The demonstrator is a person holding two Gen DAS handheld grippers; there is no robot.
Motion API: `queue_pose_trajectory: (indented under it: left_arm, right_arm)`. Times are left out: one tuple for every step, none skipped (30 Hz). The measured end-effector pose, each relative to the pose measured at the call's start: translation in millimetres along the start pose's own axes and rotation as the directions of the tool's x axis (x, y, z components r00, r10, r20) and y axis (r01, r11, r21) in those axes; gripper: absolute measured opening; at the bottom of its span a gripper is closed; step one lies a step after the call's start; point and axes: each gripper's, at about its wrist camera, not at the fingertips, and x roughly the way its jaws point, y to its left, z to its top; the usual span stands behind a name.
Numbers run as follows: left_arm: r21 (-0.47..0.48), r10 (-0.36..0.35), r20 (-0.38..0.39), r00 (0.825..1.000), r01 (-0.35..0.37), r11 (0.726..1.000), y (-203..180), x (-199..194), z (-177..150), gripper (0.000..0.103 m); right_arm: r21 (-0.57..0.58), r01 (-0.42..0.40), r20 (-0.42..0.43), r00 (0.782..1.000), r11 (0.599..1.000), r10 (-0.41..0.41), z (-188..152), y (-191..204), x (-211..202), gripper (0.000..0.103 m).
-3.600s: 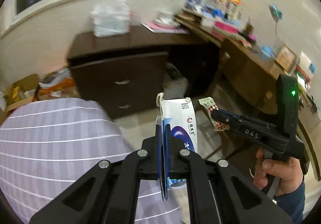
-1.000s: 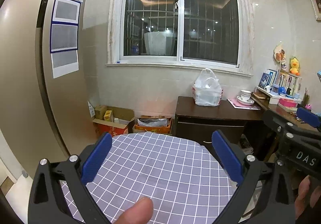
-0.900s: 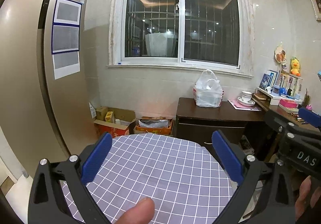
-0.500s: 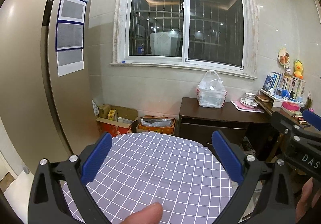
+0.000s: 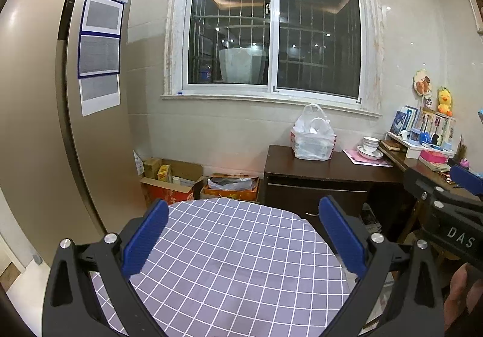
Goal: Collect trash
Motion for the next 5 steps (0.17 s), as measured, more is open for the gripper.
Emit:
queue_pose_trajectory:
  left_arm:
    - [0.006,0.006,0.001,1.0,-0.006,1.0,-0.7,0.4,0.1,0.098]
    - [0.009,0.009,0.001,1.0,-0.009,1.0,-1.1,0.2,0.4,0.098]
    - [0.011,0.01,0.0,1.0,-0.01,1.0,-1.1,0.7,0.6,0.098]
    - [0.007,0.008,-0.002,1.0,-0.008,1.0,-0.2,0.9,1.4,0.098]
    - [0.005,0.008,-0.001,1.0,-0.008,1.0,0.0,1.0,1.7,0.098]
  right_arm:
    - [0.001,0.0,-0.001,1.0,1.0,0.0,0.1,-0.4,0.3,0.097]
    - [0.002,0.0,-0.001,1.0,1.0,0.0,0.2,-1.1,0.3,0.097]
    - [0.003,-0.001,-0.002,1.0,1.0,0.001,0.5,-1.5,0.9,0.097]
    - [0.003,-0.001,-0.003,1.0,1.0,0.001,0.6,-1.5,1.2,0.097]
    - [0.002,0.0,-0.002,1.0,1.0,0.0,0.6,-1.5,1.2,0.097]
